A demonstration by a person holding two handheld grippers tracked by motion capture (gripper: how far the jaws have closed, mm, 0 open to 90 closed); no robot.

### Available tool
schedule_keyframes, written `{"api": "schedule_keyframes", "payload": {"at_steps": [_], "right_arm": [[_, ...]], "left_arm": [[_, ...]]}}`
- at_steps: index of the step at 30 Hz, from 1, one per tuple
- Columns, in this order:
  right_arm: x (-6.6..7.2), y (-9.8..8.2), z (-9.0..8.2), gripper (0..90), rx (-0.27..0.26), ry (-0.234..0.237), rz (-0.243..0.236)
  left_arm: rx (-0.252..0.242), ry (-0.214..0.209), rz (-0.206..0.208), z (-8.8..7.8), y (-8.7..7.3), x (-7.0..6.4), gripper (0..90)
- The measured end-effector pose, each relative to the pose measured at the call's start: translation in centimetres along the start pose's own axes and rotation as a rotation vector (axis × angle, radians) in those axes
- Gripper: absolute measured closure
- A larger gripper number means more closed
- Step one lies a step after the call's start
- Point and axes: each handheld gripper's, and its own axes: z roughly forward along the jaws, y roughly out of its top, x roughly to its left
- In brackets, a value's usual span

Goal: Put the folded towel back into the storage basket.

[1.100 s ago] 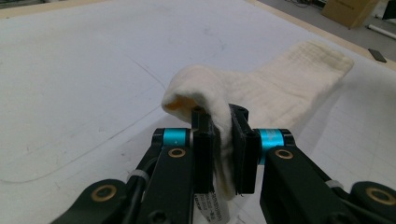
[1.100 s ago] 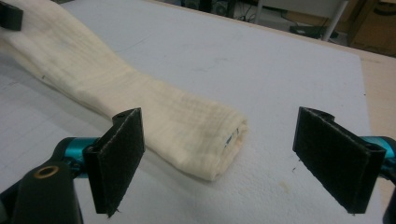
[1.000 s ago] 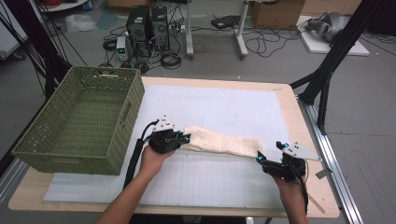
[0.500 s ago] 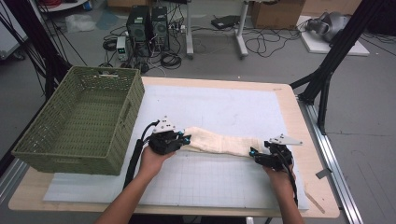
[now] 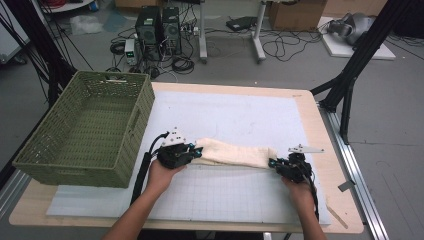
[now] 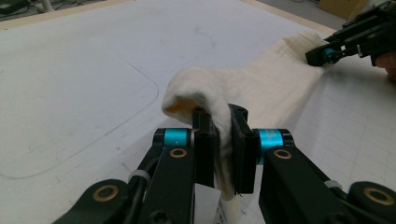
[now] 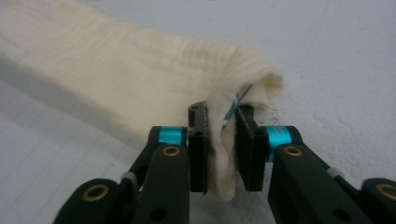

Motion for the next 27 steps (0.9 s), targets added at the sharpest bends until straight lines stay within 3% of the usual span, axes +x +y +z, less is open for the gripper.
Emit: {"api": "schedule_keyframes", "payload": {"at_steps": [3,7,9,10,13,14,23,27], "right_arm": [[0.0,0.0,-0.1,79.7,-0.002,-0.002,-0.009],[0.3,0.2,-0.6,80.1,-0.046,0.006,-0.09],[0.4,0.2,-0.8,80.1,-0.061,0.006,-0.102],[0.4,0.4,-1.2,80.1,-0.1,0.009,-0.133],[0.4,0.5,-1.6,80.1,-0.134,0.018,-0.151],[0.4,0.6,-2.0,80.1,-0.169,0.029,-0.168],[1.1,1.3,-3.0,80.1,-0.278,0.083,-0.209],[1.4,1.6,-3.1,80.1,-0.3,0.09,-0.219]], "left_arm": [[-0.001,-0.001,0.008,-0.2,-0.2,-0.1,81.7],[0.0,0.001,0.014,-0.6,-0.3,-0.1,81.7],[-0.01,-0.002,0.014,-0.8,-0.3,-0.1,81.7],[-0.026,-0.004,0.019,-1.1,-0.3,-0.1,81.7],[-0.046,-0.009,0.026,-1.5,-0.4,-0.2,81.6],[-0.054,-0.01,0.024,-1.7,-0.4,-0.3,81.6],[-0.117,-0.016,0.036,-3.7,-0.8,-0.6,81.6],[-0.143,-0.017,0.042,-4.7,-0.7,-0.7,81.7]]}}
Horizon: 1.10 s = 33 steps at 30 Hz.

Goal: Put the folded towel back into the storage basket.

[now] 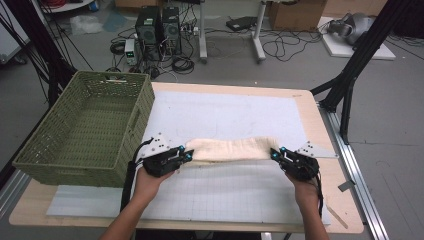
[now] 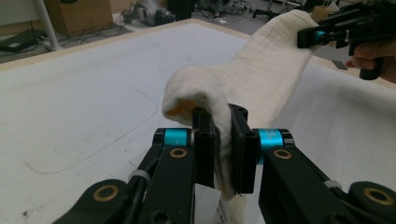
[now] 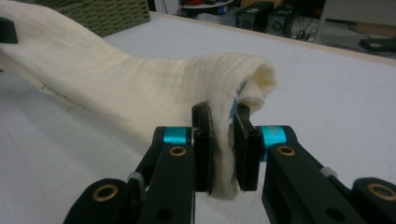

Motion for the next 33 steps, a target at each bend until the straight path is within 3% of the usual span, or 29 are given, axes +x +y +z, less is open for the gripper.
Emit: {"api": "schedule_keyframes", "payload": {"at_steps": [13,26,33], "right_arm": [[0.9,1.5,0.8,80.3,-0.044,0.039,-0.046],[1.9,4.0,2.1,80.3,-0.086,0.077,-0.102],[2.2,5.7,3.3,80.4,-0.106,0.085,-0.106]], "left_arm": [[-0.036,0.024,0.021,-2.6,0.4,-0.4,81.8],[-0.094,0.039,0.028,-5.5,0.8,-0.5,82.0],[-0.12,0.059,0.036,-6.7,1.2,-0.6,82.1]]}}
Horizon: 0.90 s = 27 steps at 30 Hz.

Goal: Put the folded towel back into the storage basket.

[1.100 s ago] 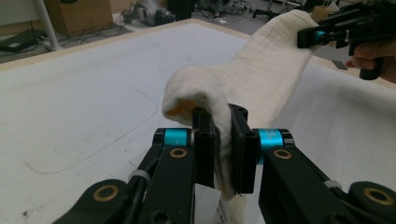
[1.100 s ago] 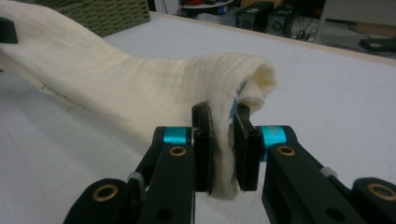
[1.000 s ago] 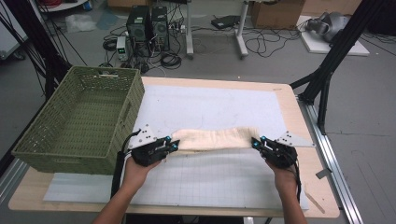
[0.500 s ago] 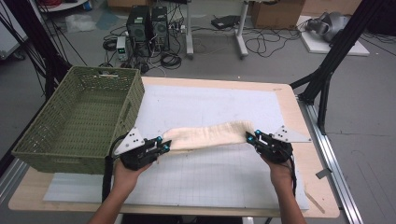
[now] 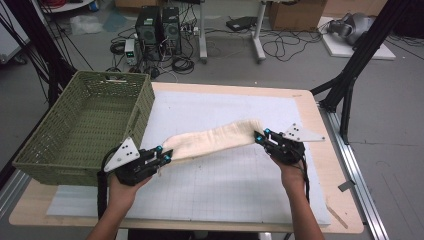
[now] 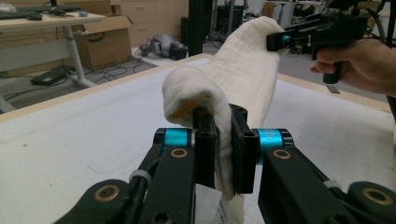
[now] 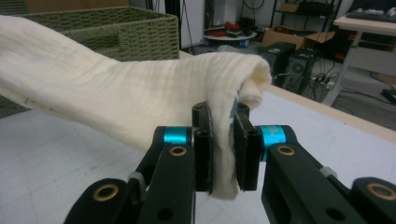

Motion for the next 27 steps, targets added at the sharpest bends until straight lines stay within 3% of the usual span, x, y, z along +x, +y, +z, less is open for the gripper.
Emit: {"api": "schedule_keyframes", "payload": {"at_steps": [6,14,27], "right_arm": [[0.1,1.4,1.1,80.4,-0.014,0.016,-0.028],[0.2,2.6,2.4,80.4,-0.027,0.039,-0.024],[0.8,6.1,6.1,80.4,-0.037,0.075,-0.059]], "left_arm": [[-0.019,0.02,-0.002,-1.0,0.3,0.3,82.0],[-0.043,0.049,-0.001,-2.1,0.8,0.6,82.1],[-0.091,0.109,0.0,-4.7,1.7,1.3,82.0]]}}
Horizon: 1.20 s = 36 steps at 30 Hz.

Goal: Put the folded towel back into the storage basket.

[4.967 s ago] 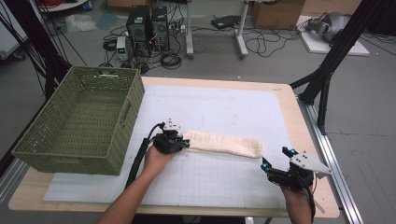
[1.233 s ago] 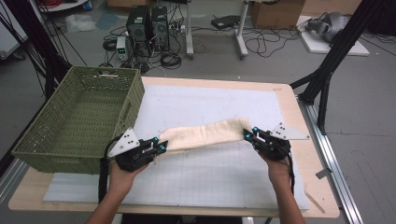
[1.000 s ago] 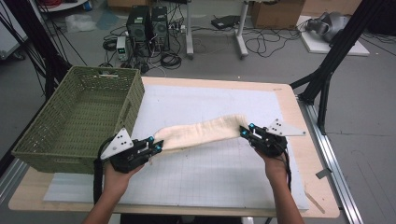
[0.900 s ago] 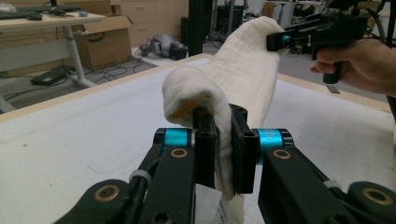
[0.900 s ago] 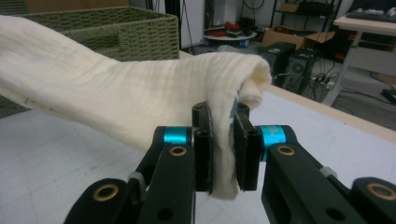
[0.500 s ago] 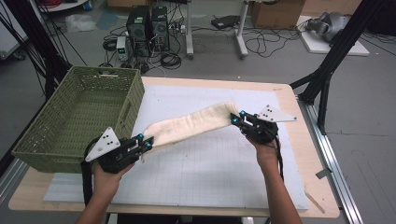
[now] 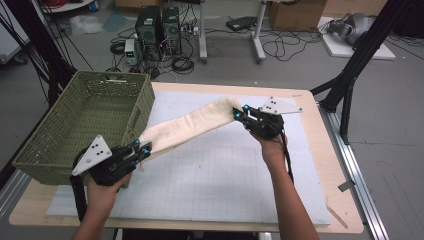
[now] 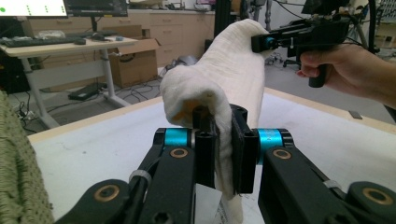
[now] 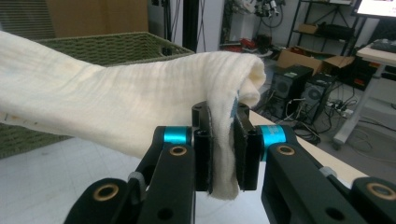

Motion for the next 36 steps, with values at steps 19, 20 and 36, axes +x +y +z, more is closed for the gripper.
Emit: {"api": "schedule_keyframes", "payload": {"at_steps": [19,20,36], "right_arm": [[1.4,4.0,6.1,80.4,-0.006,0.055,-0.038],[1.4,4.3,6.5,80.4,-0.006,0.057,-0.04],[3.7,7.8,12.9,80.3,0.009,0.112,-0.067]], "left_arm": [[-0.041,0.098,-0.013,-3.7,0.6,1.4,82.1],[-0.043,0.103,-0.014,-3.9,0.6,1.5,82.1],[-0.058,0.207,-0.025,-7.4,0.8,2.8,82.1]]}}
